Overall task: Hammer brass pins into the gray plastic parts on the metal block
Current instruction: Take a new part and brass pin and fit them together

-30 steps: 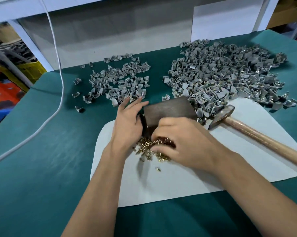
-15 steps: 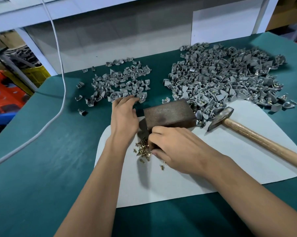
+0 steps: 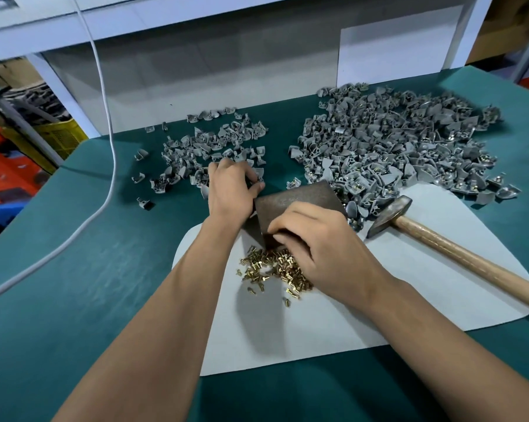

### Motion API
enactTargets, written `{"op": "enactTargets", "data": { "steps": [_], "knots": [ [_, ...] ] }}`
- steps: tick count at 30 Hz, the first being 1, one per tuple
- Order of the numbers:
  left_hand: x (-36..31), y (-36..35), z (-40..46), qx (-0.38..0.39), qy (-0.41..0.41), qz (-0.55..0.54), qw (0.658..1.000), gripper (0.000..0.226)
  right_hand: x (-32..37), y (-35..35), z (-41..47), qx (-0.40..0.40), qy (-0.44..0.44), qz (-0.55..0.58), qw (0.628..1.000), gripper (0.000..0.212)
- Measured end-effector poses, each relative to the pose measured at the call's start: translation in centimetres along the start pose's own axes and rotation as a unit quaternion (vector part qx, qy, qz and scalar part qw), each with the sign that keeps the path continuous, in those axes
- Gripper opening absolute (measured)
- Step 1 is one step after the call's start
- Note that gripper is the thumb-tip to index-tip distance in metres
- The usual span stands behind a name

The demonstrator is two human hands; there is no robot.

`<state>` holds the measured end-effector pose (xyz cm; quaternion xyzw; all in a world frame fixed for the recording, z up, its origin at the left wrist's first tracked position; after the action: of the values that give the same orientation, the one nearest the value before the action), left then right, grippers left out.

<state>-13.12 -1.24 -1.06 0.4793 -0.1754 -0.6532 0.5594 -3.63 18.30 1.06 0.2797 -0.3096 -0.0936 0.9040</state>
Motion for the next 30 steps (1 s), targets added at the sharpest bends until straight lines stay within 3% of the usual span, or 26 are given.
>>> {"op": "enactTargets", "data": {
  "steps": [4,8,12,14,16,18,21,25,30],
  "knots": [
    [0.1,-0.4,-0.1,-0.005,-0.014,-0.005,1.000,0.014,-0.5,0.9,0.2,-0.088,0.002,-0.009,0.996,0.005],
    [0.1,-0.5,-0.3,-0.017,-0.012,0.001,1.000,0.008,-0.8,1.1,0.1,-0.122,-0.005,-0.011,0.992,0.004],
    [0.5,0.5,-0.6,-0.079,-0.021,-0.004,0.997,0.005,-1.0,1.4,0.1,-0.154,-0.012,-0.015,0.988,0.004],
    [0.7,1.3,-1.1,-0.110,0.011,-0.055,0.992,0.004,-1.1,1.7,0.1,-0.172,-0.030,-0.020,0.985,0.009],
    [0.6,2.2,-2.0,-0.138,0.106,-0.184,0.967,0.007,-1.2,1.9,0.2,-0.182,-0.041,-0.026,0.982,0.010],
    [-0.2,2.9,-3.4,-0.164,0.190,-0.325,0.912,0.013,-1.3,1.9,0.2,-0.183,-0.040,-0.027,0.982,0.007],
    [-1.6,3.8,-5.7,-0.162,0.216,-0.471,0.840,0.021,-1.3,1.9,0.3,-0.177,-0.047,-0.003,0.983,0.006],
    [-2.2,4.6,-6.7,-0.103,0.168,-0.503,0.842,0.027,-1.6,1.9,0.4,-0.175,-0.080,0.028,0.981,0.014],
    [-2.0,4.3,-7.1,-0.088,0.147,-0.514,0.841,0.012,-2.5,1.7,-0.1,-0.178,-0.163,0.092,0.966,0.022]
  ]
}}
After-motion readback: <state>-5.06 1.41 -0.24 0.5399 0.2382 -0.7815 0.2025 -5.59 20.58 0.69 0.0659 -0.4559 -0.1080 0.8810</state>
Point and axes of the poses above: each hand's wrist, its own z-axis towards the middle knuckle, its own y-axis out of the back of the hand, x = y × z, the point moved 3 cm from there along z, towards the middle knuckle, and after that the axes turned 9 degrees about -x, right-handed, at the moved point
